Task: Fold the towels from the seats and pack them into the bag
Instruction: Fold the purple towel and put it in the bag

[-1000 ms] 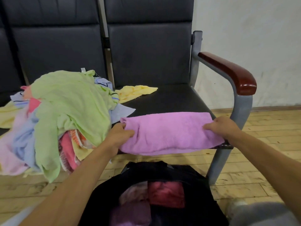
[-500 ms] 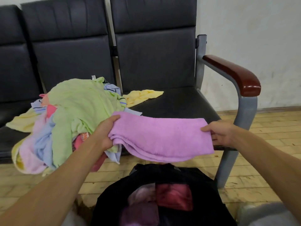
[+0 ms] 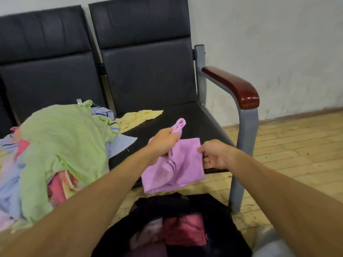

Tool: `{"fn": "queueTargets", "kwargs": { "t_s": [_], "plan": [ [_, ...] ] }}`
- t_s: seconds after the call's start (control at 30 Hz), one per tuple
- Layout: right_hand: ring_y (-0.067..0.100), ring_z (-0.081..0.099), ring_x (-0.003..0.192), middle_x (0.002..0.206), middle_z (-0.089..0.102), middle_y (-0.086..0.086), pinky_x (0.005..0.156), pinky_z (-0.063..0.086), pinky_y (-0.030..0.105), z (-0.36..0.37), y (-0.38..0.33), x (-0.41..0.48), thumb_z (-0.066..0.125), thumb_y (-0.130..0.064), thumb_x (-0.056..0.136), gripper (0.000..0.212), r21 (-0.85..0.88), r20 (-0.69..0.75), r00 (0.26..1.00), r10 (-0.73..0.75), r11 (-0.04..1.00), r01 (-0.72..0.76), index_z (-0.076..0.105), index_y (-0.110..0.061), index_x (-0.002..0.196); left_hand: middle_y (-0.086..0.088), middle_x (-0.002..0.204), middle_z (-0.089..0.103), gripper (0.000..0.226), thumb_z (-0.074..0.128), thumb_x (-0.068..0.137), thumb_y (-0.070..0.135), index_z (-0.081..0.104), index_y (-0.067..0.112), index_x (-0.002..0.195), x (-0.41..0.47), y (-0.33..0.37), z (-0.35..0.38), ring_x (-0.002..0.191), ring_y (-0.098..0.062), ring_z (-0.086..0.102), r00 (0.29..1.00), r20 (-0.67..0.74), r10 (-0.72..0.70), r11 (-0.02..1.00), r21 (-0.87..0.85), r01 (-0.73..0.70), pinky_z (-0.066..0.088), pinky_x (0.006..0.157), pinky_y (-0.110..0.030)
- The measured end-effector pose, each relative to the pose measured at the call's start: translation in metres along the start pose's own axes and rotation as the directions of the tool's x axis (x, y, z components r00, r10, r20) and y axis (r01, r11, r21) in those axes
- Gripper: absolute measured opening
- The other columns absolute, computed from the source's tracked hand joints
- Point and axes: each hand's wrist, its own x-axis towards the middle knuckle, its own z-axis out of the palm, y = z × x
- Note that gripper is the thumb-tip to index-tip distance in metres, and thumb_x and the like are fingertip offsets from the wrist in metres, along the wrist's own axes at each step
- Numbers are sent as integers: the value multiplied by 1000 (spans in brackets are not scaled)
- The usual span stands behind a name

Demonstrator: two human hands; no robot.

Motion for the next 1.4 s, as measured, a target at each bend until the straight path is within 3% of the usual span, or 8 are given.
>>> {"fn": "queueTargets", "kwargs": {
  "t_s": [0.17,0.3,0.43,0.6,0.87,1.13,1.3,1.4],
  "plan": [
    [30,69,85,100,71,17,68,59,39,4,-1,4,51,-23,100,24,10,21,999,-25,1000,25,67,-6,105,-9,100,69,21,44,101,29,54,19,116,-2,-11,40,91,-22,68,979,204,0,980,194,-41,59,78,-32],
    [30,69,94,106,71,13,76,58,41,4,0,8,50,-43,100,38,0,44,998,-46,999,46,65,-11,114,-5,100,67,33,38,103,24,51,24,133,-8,-30,18,89,-20,67,998,46,48,998,34,-49,54,71,-27],
    [29,65,104,113,68,10,98,50,48,8,3,8,60,-41,95,41,-128,60,994,-96,986,103,58,-12,123,-1,112,54,38,47,95,7,57,17,130,-27,-82,-23,99,-14,56,973,-176,147,962,256,-99,44,85,-25],
    [25,65,104,114,68,5,98,50,45,29,11,13,76,-50,78,57,-291,71,981,-180,937,193,60,-17,122,-7,117,54,38,55,92,4,59,15,128,-61,-127,-47,110,-21,56,980,-199,2,991,134,25,43,97,-30],
    [19,61,87,100,61,3,67,47,23,61,-2,1,49,-38,99,31,-772,76,826,-559,491,404,48,-12,115,6,104,63,22,50,94,16,60,23,113,-70,-121,-48,99,-11,59,985,-127,-113,967,-242,80,48,94,-31],
    [21,68,99,111,68,7,82,60,35,106,-32,-75,64,-26,92,27,-160,191,808,-557,795,586,59,-14,116,-5,116,64,71,49,82,57,45,12,136,-77,-120,-62,108,-25,61,970,-146,-197,906,-404,123,49,96,-42],
    [30,68,105,117,69,12,86,57,45,105,-27,-93,63,-26,90,37,223,245,852,-463,882,415,60,-12,124,-10,112,71,44,60,91,47,69,14,118,-94,-121,-66,98,-26,69,963,217,-162,421,-867,266,51,90,-41],
    [32,68,105,116,69,14,81,57,44,93,-25,-95,63,-27,88,38,272,247,872,-422,894,355,60,-10,123,-10,120,68,43,66,86,34,67,10,121,-104,-122,-67,108,-28,64,950,305,-69,427,-852,304,47,100,-42]
  ]
}}
